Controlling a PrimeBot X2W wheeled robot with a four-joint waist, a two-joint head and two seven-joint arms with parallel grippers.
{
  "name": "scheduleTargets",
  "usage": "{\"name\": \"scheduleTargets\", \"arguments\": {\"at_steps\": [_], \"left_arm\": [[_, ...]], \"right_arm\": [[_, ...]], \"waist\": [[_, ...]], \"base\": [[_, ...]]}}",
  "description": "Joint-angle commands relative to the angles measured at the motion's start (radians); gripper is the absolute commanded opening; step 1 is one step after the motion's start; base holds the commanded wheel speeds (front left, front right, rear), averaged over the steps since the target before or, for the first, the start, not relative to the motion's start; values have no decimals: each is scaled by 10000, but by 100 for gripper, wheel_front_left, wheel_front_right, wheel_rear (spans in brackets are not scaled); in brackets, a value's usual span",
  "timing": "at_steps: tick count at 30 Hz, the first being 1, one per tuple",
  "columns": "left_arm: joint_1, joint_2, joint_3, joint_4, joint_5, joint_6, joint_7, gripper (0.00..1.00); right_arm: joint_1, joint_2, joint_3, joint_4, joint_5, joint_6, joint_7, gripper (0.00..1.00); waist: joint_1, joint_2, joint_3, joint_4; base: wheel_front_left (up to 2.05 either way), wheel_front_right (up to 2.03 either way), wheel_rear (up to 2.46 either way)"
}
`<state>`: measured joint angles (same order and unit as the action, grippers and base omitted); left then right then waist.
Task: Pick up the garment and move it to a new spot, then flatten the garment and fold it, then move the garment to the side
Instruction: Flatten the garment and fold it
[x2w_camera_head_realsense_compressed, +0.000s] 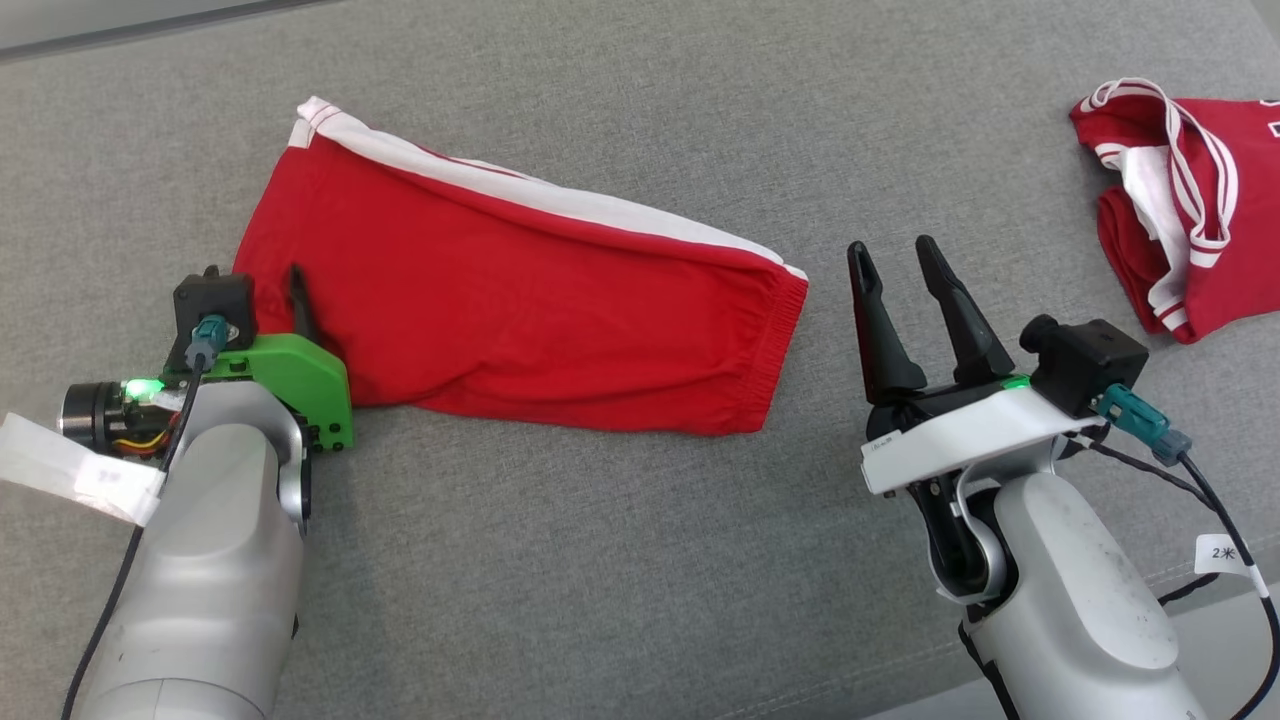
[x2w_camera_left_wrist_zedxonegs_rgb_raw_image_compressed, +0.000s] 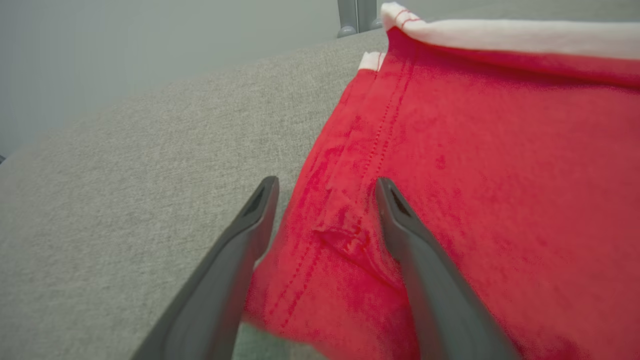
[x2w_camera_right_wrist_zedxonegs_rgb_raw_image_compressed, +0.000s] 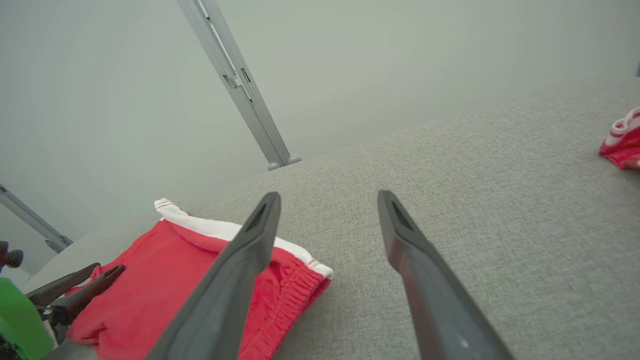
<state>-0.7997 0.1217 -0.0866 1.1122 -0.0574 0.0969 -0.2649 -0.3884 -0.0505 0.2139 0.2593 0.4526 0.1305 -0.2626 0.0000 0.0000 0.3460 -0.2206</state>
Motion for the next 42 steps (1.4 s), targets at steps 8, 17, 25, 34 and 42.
{"name": "scheduleTargets", "arguments": {"at_steps": [8,17,25,34,42], "left_arm": [[302,109,246,1226,-457,-109,278,0],[1022,-193,427,1365,-989,-244,66,0],[2476,-450,830,-203,-1484,-315,26,0],[3901,-635,1044,-1557,-1766,-149,16,0],[4631,-677,932,-2590,-1647,57,15,100]], "right_arm": [[353,-13,-85,47,-124,1,-27,100],[719,-13,-503,287,-752,1,-26,100],[1211,-13,-616,666,-1253,1,-27,100],[1593,-13,-540,974,-1140,1,-27,100],[1494,-14,-288,1262,-1023,1,-27,100]], "waist": [[0,0,-484,-263],[0,0,-1184,-141],[0,0,-1874,343],[0,0,-2284,782],[0,0,-2147,1070]], "base": [[0,0,0],[0,0,0],[0,0,0],[0,0,0],[0,0,0]]}}
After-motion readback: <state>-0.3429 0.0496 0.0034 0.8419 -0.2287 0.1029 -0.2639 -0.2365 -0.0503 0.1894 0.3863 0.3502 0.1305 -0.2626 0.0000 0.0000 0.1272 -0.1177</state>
